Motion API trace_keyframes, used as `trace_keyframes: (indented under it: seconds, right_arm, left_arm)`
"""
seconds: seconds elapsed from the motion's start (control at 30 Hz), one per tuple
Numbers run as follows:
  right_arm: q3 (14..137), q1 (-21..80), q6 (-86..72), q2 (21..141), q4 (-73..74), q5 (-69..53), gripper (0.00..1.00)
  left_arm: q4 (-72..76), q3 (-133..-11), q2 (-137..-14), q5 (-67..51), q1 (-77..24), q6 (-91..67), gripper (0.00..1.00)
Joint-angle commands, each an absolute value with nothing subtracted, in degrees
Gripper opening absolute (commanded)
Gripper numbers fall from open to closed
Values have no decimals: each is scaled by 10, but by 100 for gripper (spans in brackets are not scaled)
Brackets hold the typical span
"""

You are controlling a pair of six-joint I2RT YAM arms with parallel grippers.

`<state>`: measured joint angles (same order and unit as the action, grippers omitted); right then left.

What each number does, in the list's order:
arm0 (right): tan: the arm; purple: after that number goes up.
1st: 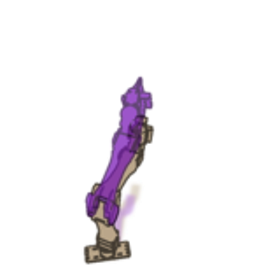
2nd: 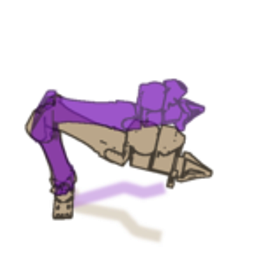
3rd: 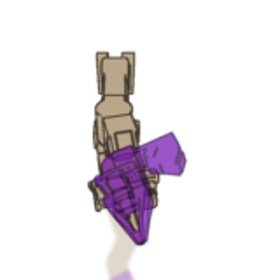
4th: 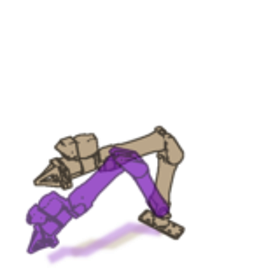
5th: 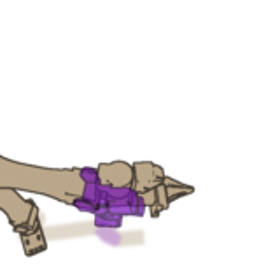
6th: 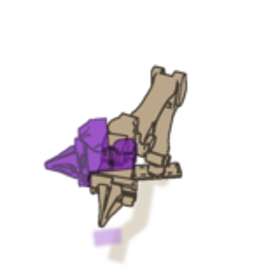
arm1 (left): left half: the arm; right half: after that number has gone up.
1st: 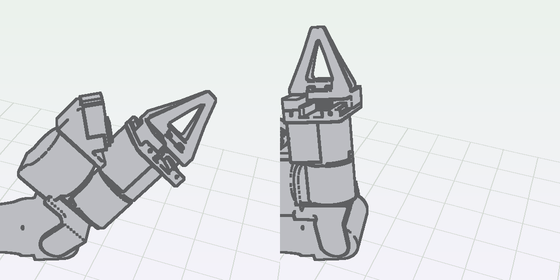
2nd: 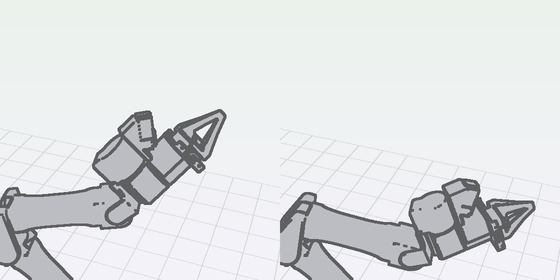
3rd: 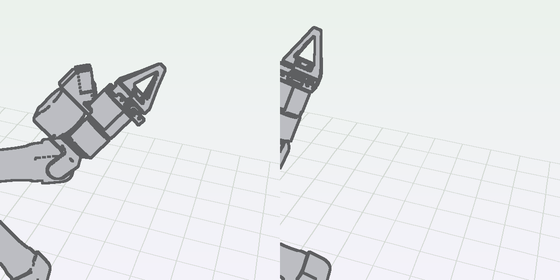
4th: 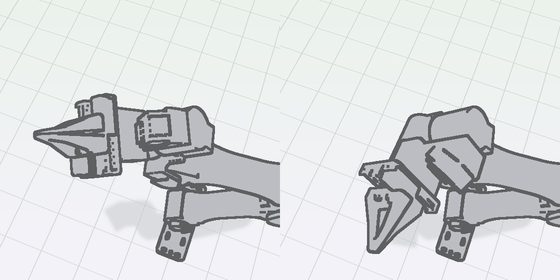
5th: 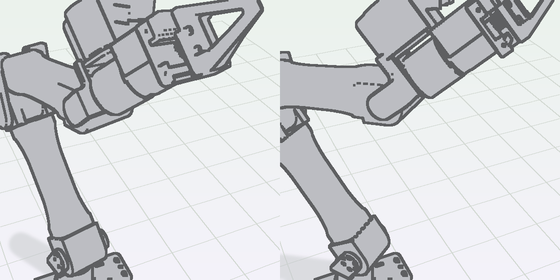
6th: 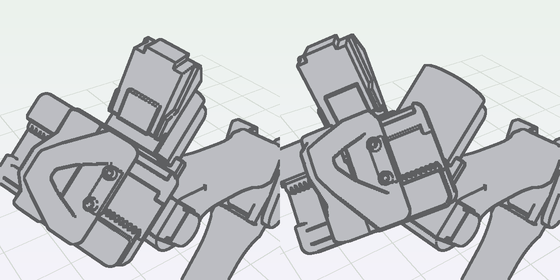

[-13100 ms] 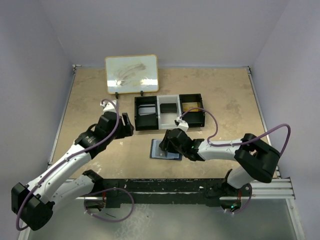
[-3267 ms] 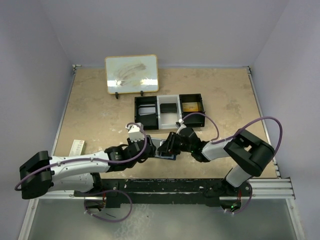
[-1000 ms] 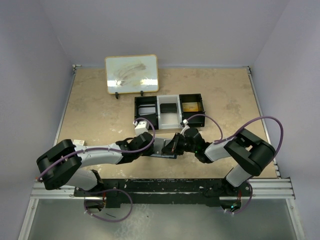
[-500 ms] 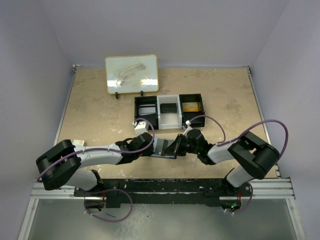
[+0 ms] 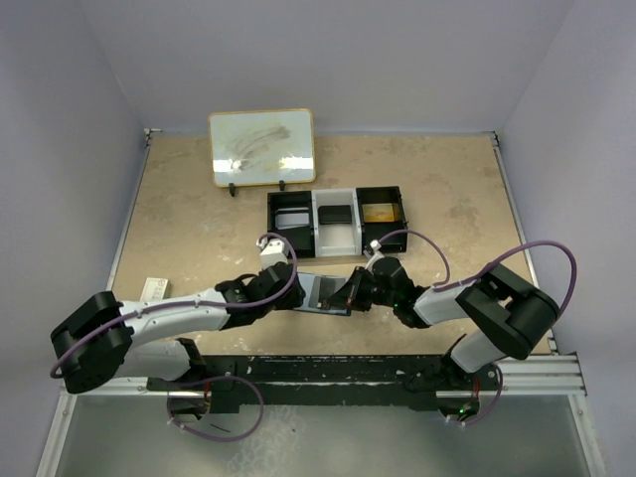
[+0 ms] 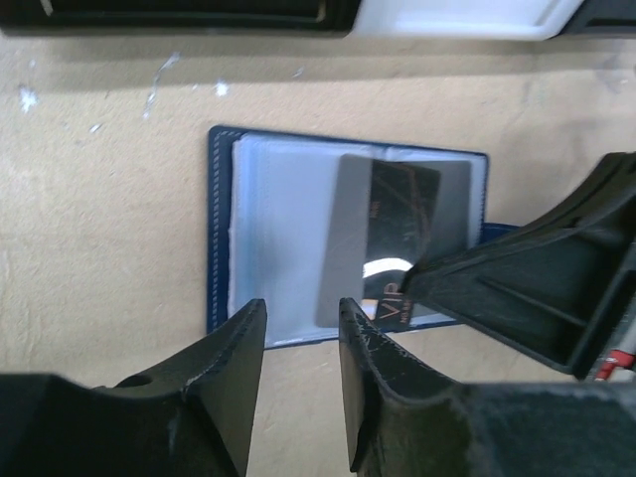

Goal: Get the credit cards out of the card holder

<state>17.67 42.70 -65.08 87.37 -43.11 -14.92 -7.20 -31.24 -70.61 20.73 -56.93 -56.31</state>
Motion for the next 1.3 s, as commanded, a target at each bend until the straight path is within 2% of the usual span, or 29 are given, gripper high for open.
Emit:
trace_keyframes:
  seconds: [0.0, 0.17, 0.3, 0.4, 0.6, 0.7, 0.8, 1.0, 1.17, 1.27]
  right_arm:
    - [179, 425, -639, 882, -413, -137, 0]
    - [182, 425, -639, 886, -413, -139, 0]
    - [180, 425, -639, 884, -414, -138, 0]
    - [181, 425, -639, 879, -410, -137, 0]
    - [183, 425, -643, 869, -410, -133, 0]
    - [187, 425, -660, 870, -422, -127, 5]
    - [197, 424, -671, 879, -434, -125, 16]
    - [205, 420, -684, 900, -465, -122, 21]
    - [213, 413, -686, 939, -513, -157, 22]
    - [211, 413, -692, 955, -538, -165, 13]
  left_arm:
    - [-34, -358, -717, 190, -569, -529, 35]
    - [-11, -380, -798, 161, -569, -512, 32]
    - [-28, -393, -847, 171, -568, -513, 17]
    - [-60, -391, -856, 201, -569, -519, 12]
    - [-111, -388, -856, 229, -568, -497, 8]
    - [-107, -383, -864, 217, -569, -496, 6]
    - [-97, -380, -869, 205, -568, -497, 4]
    - [-99, -379, -868, 200, -568, -495, 2]
    - [-100, -378, -861, 201, -569, -496, 2]
    - [-103, -378, -859, 202, -569, -496, 1]
